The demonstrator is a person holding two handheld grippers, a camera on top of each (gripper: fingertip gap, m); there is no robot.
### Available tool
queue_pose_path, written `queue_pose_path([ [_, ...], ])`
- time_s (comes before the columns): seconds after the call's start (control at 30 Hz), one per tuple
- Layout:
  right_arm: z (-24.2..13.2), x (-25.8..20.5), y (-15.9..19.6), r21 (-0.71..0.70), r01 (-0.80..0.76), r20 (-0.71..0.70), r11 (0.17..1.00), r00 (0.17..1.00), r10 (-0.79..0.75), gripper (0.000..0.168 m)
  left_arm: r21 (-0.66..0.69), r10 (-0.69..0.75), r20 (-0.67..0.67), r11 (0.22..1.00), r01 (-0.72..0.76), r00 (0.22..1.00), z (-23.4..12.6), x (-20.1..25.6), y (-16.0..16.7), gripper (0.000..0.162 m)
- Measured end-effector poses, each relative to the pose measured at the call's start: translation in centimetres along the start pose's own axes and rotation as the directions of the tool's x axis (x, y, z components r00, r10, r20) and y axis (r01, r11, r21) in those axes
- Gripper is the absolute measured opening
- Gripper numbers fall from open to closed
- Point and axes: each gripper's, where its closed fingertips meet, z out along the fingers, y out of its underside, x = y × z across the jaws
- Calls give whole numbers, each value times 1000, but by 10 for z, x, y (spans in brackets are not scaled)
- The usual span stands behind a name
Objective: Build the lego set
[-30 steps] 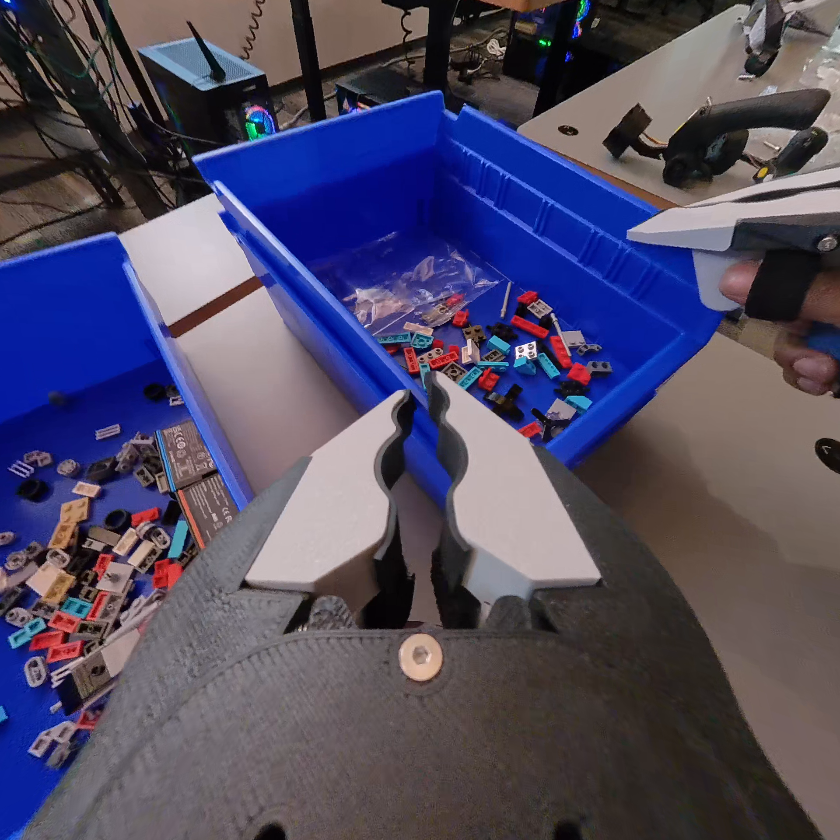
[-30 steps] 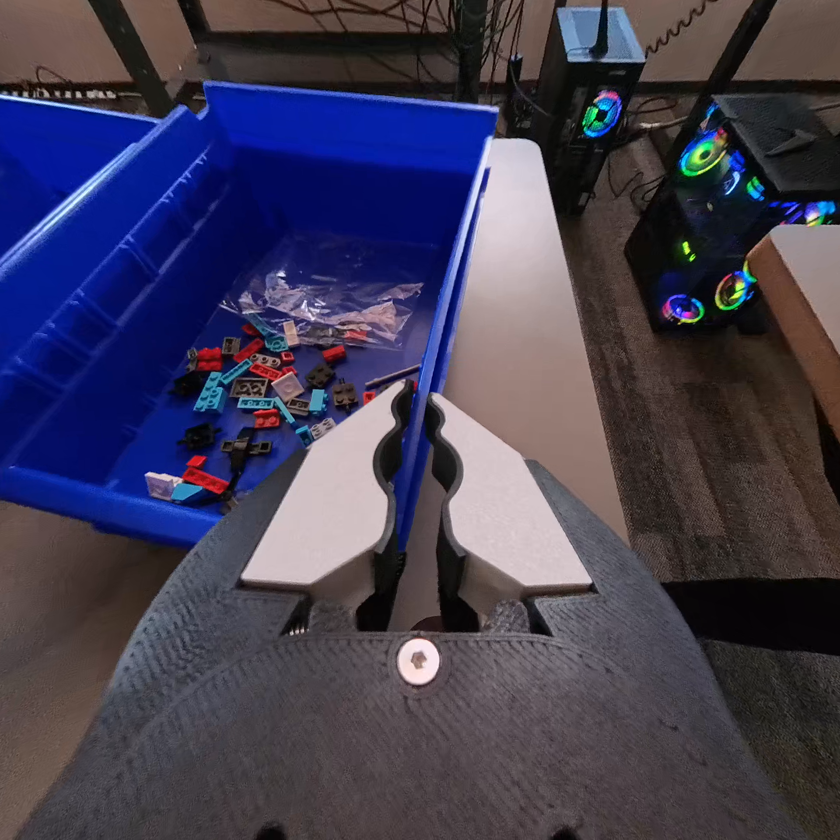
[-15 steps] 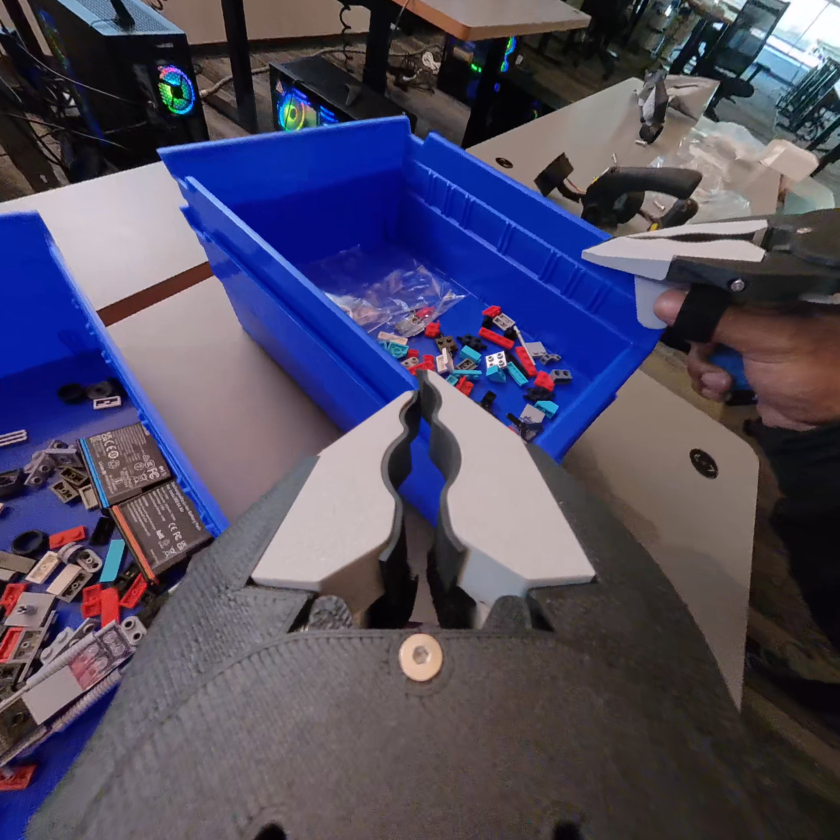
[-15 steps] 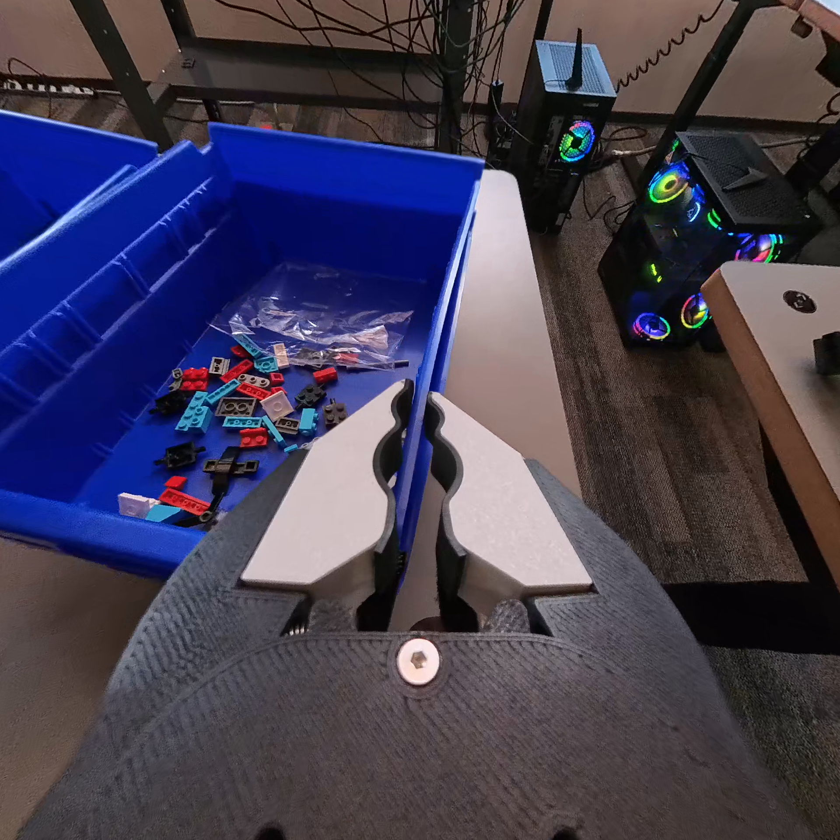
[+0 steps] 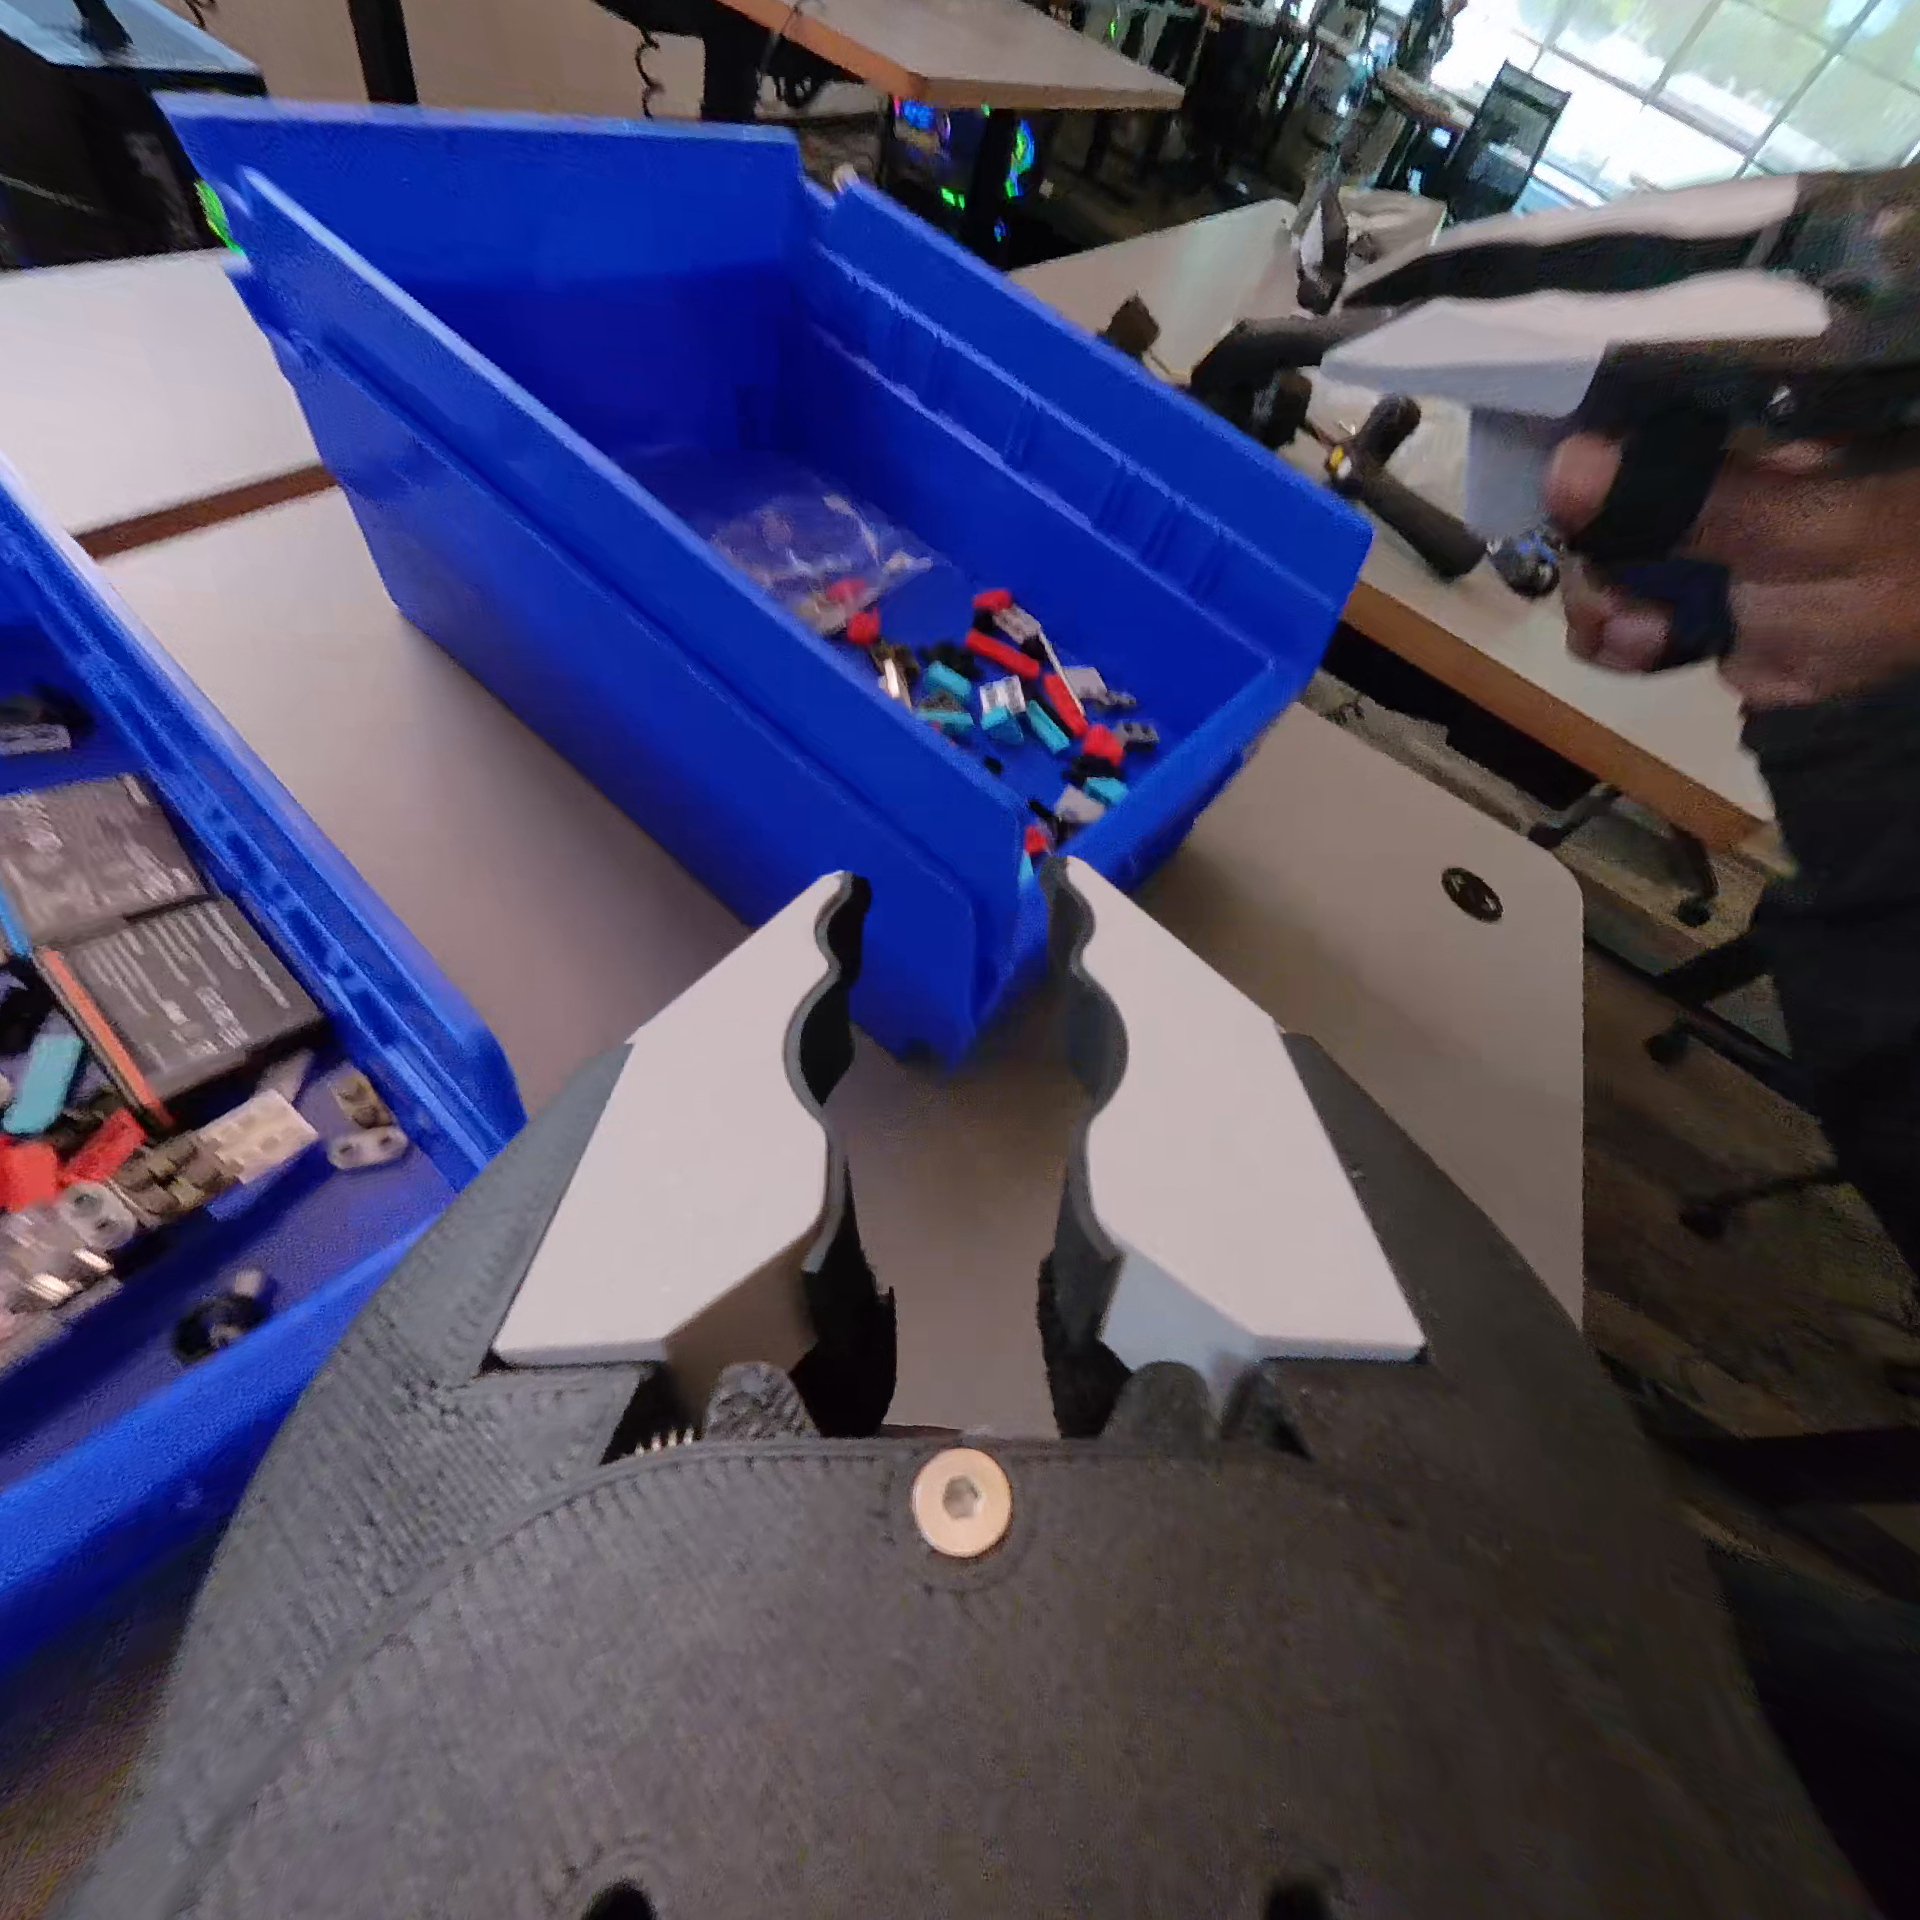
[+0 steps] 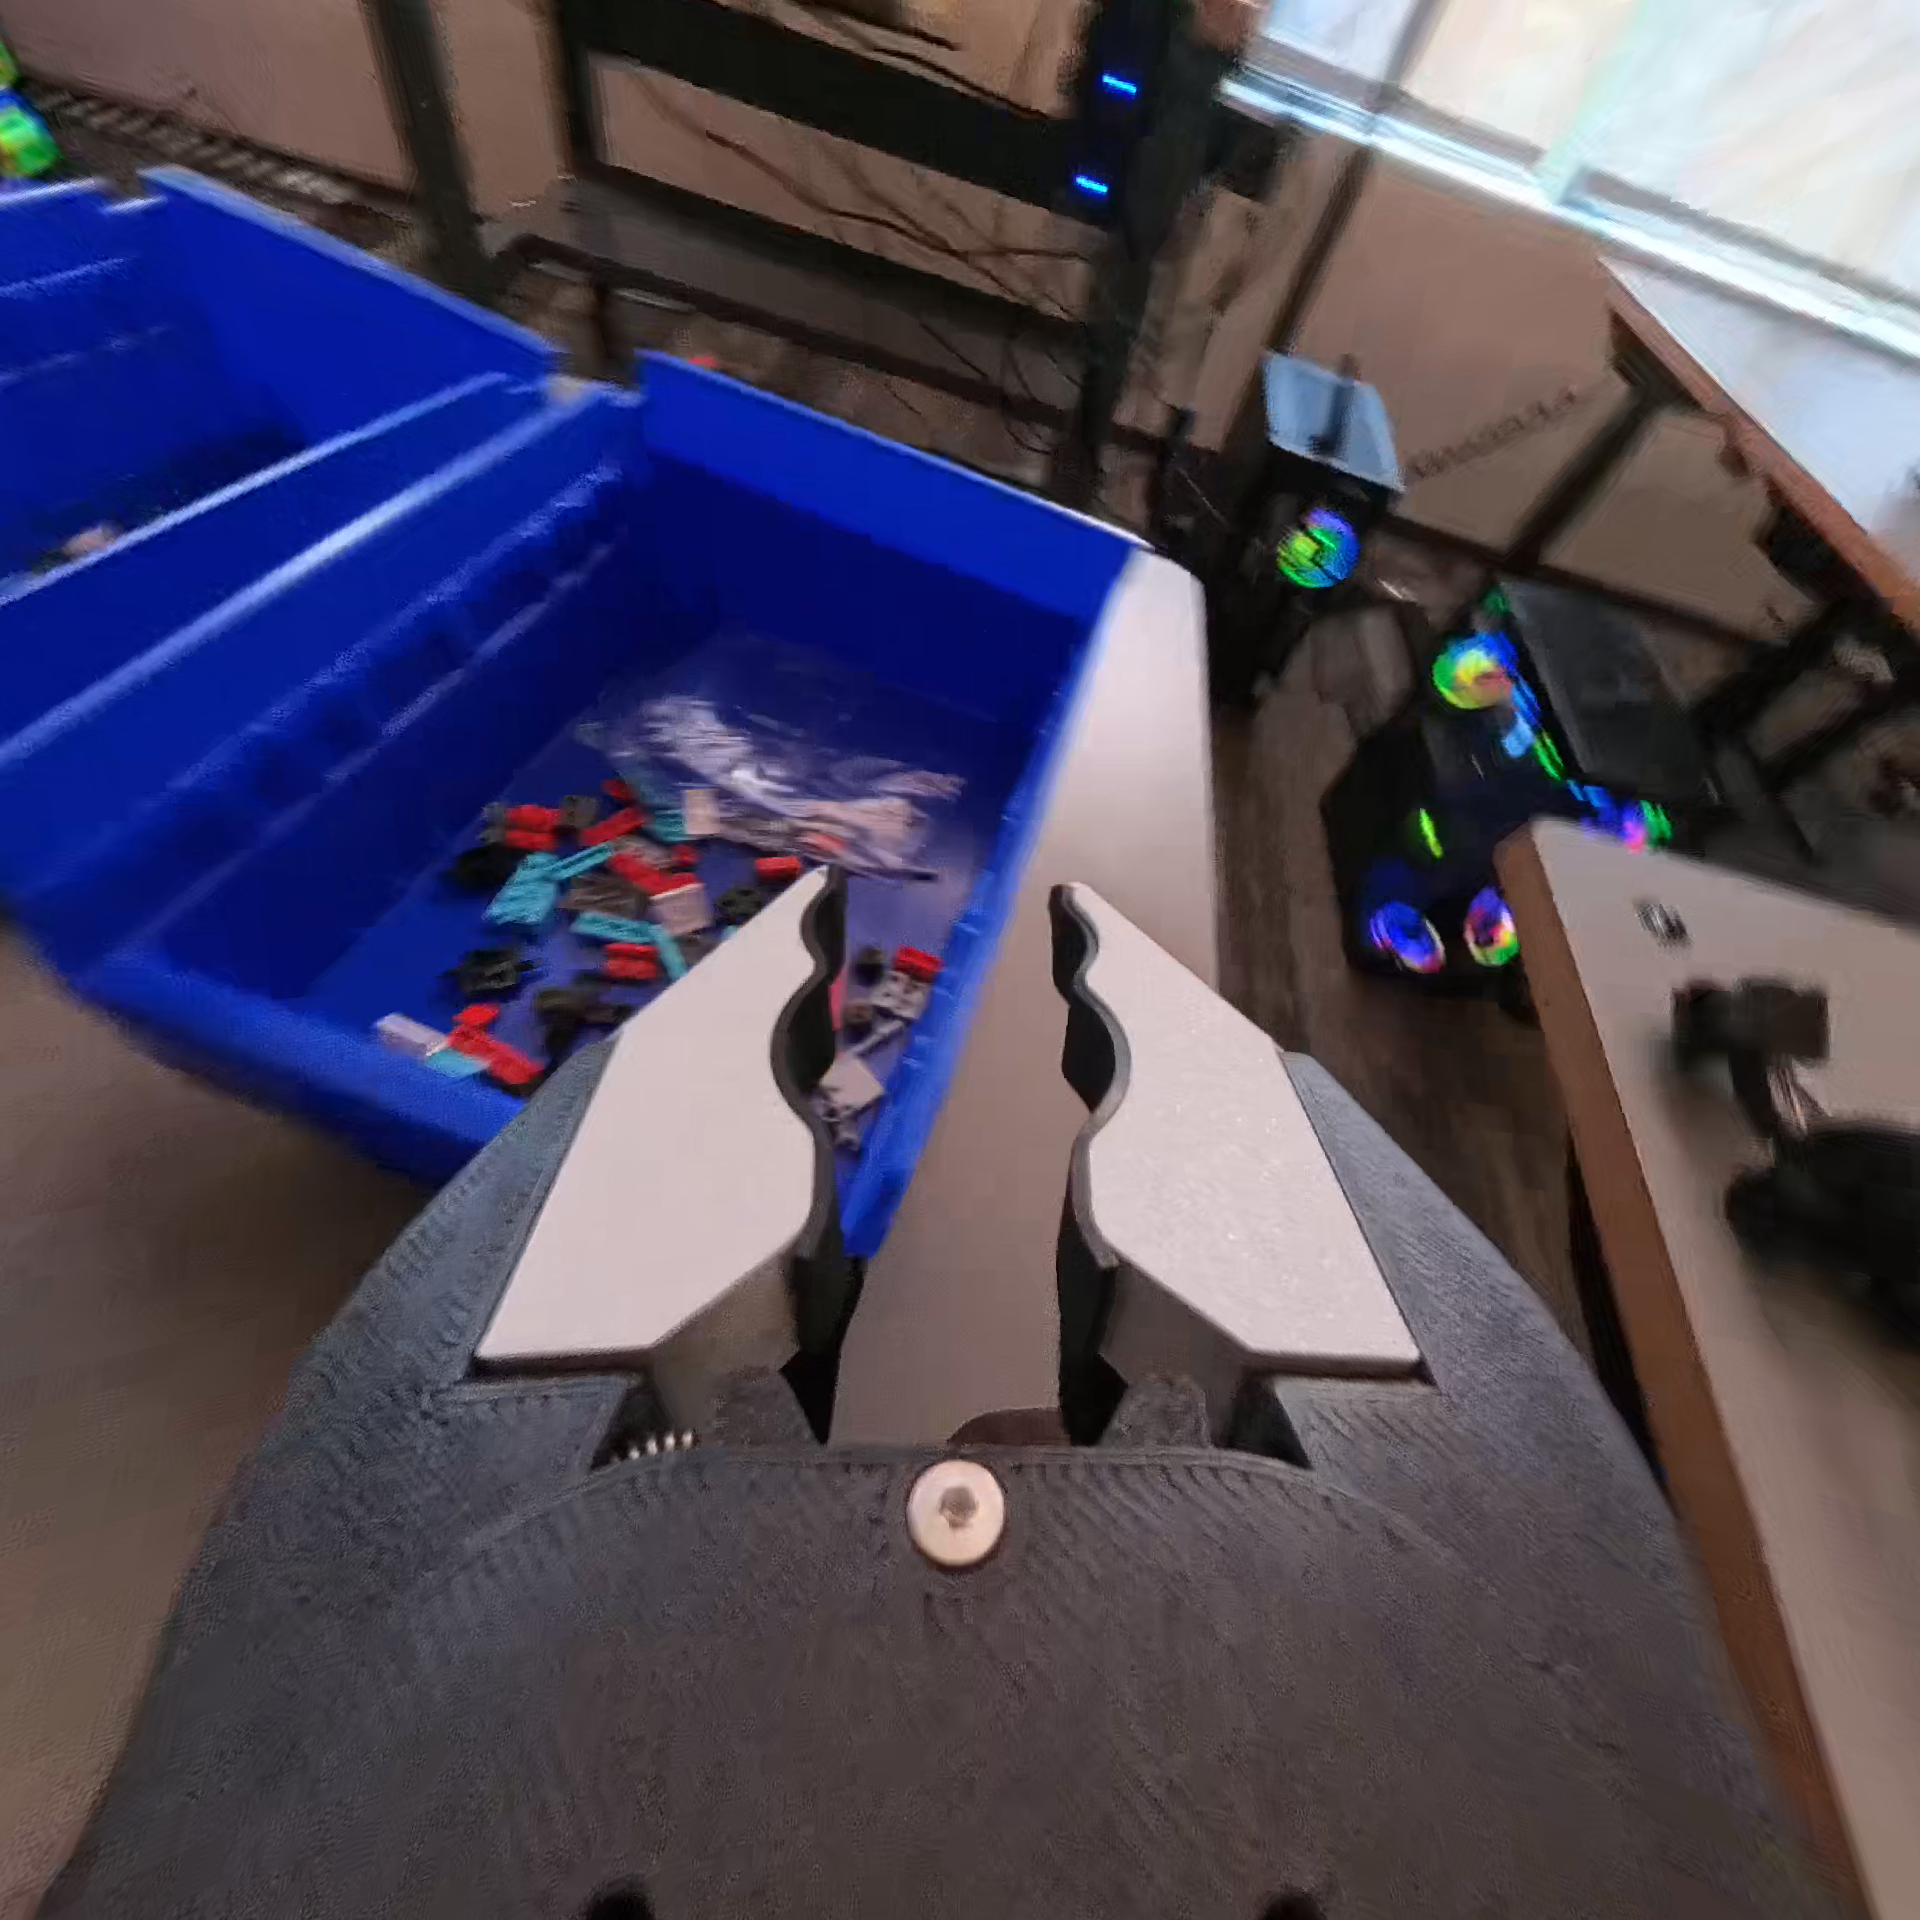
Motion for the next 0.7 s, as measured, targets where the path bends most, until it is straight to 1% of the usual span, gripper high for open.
queue_pose_path([
  [0.07,-1,-36,-6,-25,155,151,988,977,-150,40,-31,-3,-4,1000,3,1000,1,5,18,41],
  [0.13,5,-75,3,-52,332,300,942,905,-303,41,-60,-21,-4,998,20,1000,6,9,35,42],
  [0.2,13,-114,28,-83,498,474,863,782,-405,43,-80,-33,-9,996,32,999,14,12,47,43],
  [0.27,20,-141,56,-93,642,603,761,644,-470,44,-100,-13,11,995,14,1000,22,11,55,42],
  [0.3,23,-151,67,-91,692,653,716,584,-482,44,-110,-1,19,994,3,1000,26,11,58,41],
  [0.37,28,-168,80,-76,750,719,657,498,-485,42,-124,15,28,992,-11,999,33,9,62,39],
  [0.43,36,-177,81,-61,782,731,620,458,-506,29,-130,26,36,991,-21,999,39,7,64,32],
  [0.47,37,-179,80,-56,793,740,606,441,-508,25,-133,28,35,991,-23,999,41,7,65,29],
  [0.57,37,-180,80,-66,809,774,584,411,-482,23,-126,35,43,992,-29,998,45,3,67,27],
  [0.7,36,-181,79,-70,794,788,604,415,-455,22,-97,25,19,995,-23,1000,46,0,68,28],
])
